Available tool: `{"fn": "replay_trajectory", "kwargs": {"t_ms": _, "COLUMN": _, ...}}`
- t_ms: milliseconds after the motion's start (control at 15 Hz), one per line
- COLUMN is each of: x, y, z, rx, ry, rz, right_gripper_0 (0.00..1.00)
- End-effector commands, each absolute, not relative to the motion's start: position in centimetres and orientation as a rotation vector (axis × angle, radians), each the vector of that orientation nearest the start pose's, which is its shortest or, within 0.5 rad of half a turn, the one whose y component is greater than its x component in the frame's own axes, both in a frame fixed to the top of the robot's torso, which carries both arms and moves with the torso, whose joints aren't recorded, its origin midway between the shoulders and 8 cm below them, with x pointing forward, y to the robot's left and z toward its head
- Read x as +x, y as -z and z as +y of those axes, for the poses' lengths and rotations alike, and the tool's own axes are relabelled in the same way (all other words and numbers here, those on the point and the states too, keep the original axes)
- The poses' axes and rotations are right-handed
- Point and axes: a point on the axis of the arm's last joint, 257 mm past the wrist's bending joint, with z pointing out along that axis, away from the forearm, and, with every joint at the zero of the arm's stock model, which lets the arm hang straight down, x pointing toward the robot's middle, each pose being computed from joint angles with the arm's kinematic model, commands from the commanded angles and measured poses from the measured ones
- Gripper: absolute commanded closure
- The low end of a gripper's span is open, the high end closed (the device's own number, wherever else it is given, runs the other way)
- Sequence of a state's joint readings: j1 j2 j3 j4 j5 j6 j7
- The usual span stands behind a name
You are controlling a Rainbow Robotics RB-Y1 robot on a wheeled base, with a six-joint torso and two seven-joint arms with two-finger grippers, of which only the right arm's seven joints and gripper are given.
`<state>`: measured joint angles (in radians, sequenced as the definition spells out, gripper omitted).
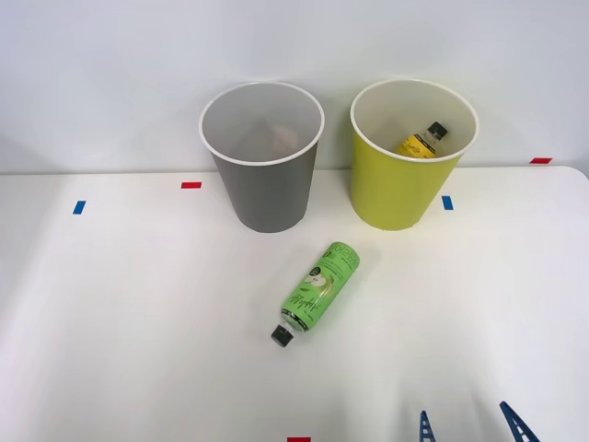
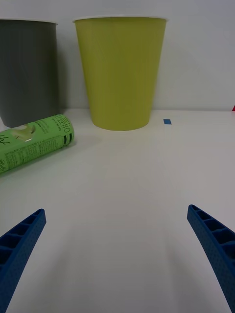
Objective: Put cans in the gray bin, plastic bottles in the light green bin
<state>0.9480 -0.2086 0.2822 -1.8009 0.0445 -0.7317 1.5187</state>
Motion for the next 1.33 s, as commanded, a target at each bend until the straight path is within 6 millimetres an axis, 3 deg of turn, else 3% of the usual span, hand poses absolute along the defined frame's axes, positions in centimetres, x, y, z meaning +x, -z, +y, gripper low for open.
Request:
{"fn": "replay_trajectory", "kwargs": {"t_ms": 67, "x": 22.7, "y": 29.23, "z": -21.48, "rx": -0.081, "ry": -0.05, "rz": 1.547, "right_gripper_0": 0.0}}
{"fn": "replay_trajectory", "kwargs": {"t_ms": 1333, "x": 22.7, "y": 29.23, "z": -21.48, "rx": -0.081, "ry": -0.05, "rz": 1.547, "right_gripper_0": 0.0}}
